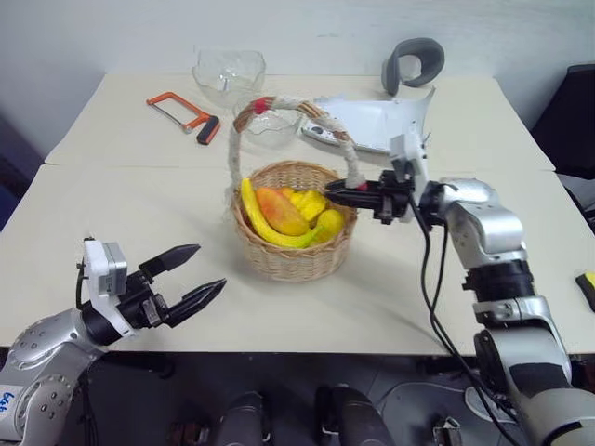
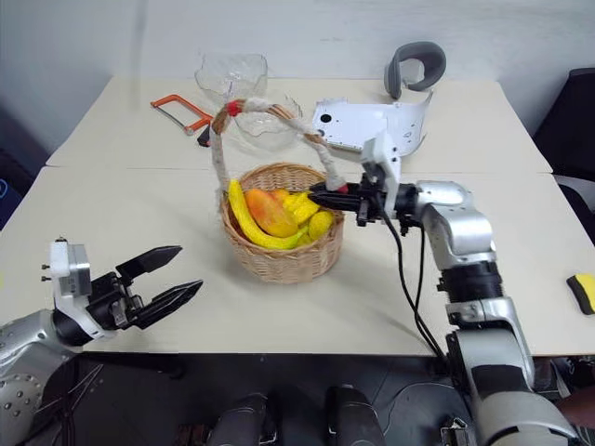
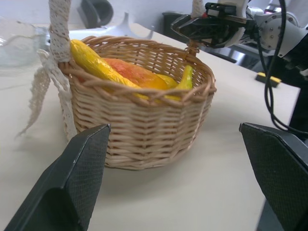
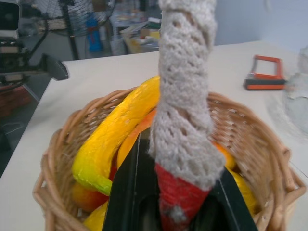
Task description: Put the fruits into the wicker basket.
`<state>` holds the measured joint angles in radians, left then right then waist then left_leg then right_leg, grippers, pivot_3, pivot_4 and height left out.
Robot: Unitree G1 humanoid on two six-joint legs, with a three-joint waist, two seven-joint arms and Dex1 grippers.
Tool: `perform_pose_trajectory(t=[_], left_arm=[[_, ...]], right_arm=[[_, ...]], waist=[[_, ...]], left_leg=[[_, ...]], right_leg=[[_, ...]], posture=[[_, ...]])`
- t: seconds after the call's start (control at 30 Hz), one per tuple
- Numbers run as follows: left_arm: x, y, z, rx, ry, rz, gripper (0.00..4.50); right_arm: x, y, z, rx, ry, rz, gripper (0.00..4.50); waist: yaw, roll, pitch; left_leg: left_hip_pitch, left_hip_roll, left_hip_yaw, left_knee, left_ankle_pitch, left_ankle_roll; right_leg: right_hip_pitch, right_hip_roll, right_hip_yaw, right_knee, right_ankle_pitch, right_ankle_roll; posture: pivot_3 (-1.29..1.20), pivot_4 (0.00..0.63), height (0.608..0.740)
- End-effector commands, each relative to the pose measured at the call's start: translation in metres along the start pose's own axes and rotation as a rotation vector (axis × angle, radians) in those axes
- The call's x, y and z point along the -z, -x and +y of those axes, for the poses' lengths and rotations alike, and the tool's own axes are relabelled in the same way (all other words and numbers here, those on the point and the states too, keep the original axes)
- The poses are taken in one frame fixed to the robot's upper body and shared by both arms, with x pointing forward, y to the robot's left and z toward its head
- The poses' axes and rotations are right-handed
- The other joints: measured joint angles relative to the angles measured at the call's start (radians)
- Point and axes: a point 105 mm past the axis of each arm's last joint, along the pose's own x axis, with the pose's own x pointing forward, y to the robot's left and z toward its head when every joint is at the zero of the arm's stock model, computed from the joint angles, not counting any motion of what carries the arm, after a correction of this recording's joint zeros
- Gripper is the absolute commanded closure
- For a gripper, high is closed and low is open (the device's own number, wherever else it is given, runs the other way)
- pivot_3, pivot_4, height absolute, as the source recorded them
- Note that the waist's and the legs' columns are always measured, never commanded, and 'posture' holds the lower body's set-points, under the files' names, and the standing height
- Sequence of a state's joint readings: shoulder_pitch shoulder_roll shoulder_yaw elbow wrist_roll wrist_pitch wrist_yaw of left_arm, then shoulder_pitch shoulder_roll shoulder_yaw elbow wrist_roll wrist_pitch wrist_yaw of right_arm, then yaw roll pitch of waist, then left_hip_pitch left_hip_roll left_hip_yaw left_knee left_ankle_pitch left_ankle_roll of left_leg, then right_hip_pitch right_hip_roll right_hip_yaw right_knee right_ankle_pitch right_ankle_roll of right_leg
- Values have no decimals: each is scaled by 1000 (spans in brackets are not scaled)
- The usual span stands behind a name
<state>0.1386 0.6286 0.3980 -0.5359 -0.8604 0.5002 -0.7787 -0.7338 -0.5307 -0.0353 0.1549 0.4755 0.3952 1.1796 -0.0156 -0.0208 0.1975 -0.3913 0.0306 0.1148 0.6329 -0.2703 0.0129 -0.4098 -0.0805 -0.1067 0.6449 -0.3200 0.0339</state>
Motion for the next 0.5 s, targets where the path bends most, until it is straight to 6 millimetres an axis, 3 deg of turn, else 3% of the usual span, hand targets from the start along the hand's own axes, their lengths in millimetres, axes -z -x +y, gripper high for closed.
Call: perform_pose_trajectory(t=[0.03, 0.13, 0.2, 0.33, 0.5], left_arm=[[-5, -16, -12, 87, -6, -39, 0], [-7, -31, -15, 150, -7, -56, 0], [-11, -43, -16, 202, -17, -68, 0], [-10, -56, -10, 246, -22, -68, 0], [-6, -65, -2, 303, -36, -38, 0]], right_arm=[[-40, 28, 8, 126, 106, -108, 4327], [-50, 54, 6, 303, 144, -136, 4327], [-52, 95, -8, 553, 162, -148, 4327], [-40, 149, -10, 809, 197, -114, 4327], [-20, 173, -19, 984, 169, -59, 4327]], waist=[[4, 0, 0], [5, 0, 0], [9, 0, 0], [17, 0, 0], [0, 1, 0]], left_leg=[[0, 0, 0, 0, 0, 0], [0, 0, 1, 1, -1, 1], [1, 0, 1, 1, 0, 1], [2, 0, 1, 0, 1, 0], [2, 0, 6, 0, 2, -2]], right_leg=[[0, 0, 0, 0, 0, 0], [0, 0, 1, 0, 0, 0], [0, 1, 1, 1, 0, 0], [1, 2, 1, 1, 0, 0], [0, 3, 3, 1, 0, 0]], posture=[[0, 150, 740], [0, 150, 740], [0, 150, 740], [0, 150, 740], [0, 150, 740]])
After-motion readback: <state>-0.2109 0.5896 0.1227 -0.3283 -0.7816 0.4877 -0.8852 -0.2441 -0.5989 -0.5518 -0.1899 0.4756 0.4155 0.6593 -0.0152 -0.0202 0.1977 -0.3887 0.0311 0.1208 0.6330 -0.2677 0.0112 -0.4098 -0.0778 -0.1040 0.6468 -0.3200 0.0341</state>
